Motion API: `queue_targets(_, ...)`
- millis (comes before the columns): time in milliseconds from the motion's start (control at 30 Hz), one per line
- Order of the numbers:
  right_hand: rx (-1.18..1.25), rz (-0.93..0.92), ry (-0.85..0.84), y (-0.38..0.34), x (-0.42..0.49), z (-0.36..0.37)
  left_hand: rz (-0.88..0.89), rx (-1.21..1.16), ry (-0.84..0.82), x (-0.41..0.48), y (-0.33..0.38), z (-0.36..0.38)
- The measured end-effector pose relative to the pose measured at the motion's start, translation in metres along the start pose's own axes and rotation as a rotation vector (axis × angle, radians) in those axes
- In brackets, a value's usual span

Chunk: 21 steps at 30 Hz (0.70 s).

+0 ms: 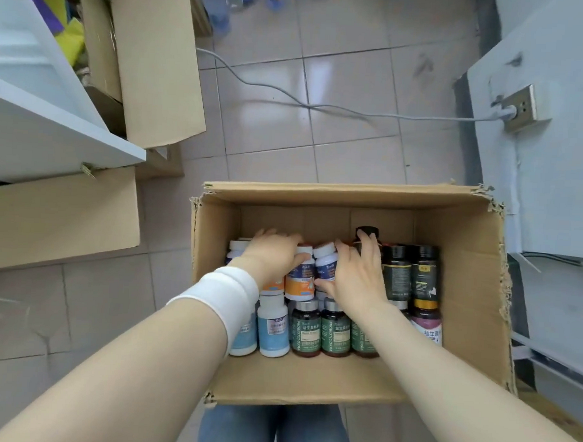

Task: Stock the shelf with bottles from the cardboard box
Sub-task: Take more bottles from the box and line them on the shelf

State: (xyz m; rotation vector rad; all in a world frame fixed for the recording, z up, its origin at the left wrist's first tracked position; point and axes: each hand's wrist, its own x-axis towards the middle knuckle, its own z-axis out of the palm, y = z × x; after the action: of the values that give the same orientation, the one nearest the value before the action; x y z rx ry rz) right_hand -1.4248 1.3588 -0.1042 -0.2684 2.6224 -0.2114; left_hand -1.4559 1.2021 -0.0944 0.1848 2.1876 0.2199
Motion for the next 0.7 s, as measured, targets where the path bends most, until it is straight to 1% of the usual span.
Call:
queue_targets(100,0.016,0.017,0.056,0.001,-0.002,0.009,0.006,-0.064,-0.042,0.006,-0.006,0.0)
queue_targets(167,0.051,0.022,0.124,0.001,-0.007,0.01,0.017,-0.104,-0.004,0.005,-0.01,0.002)
queue_targets(267,0.127,0.024,0.236,0.003,-0.02,0.01,0.075,-0.149,0.183,-0.005,-0.013,0.008)
queue_targets(333,0.214,0.025,0.266,0.004,-0.03,0.007,0.117,-0.191,0.315,-0.015,-0.013,0.009)
queue_targets(400,0.331,0.046,0.239,0.004,-0.042,-0.003,0.149,-0.246,0.385,-0.029,-0.011,0.007)
queue_targets(467,0.484,0.09,0.187,0.004,-0.057,-0.018,0.163,-0.344,0.388,-0.046,-0.006,0.003)
queue_targets(600,0.867,0.281,0.093,0.002,-0.097,-0.06,0.081,-0.749,0.356,-0.095,0.01,-0.015)
queue_targets(700,1.129,0.424,0.028,-0.005,-0.132,-0.096,0.084,-0.938,0.364,-0.135,0.024,-0.032)
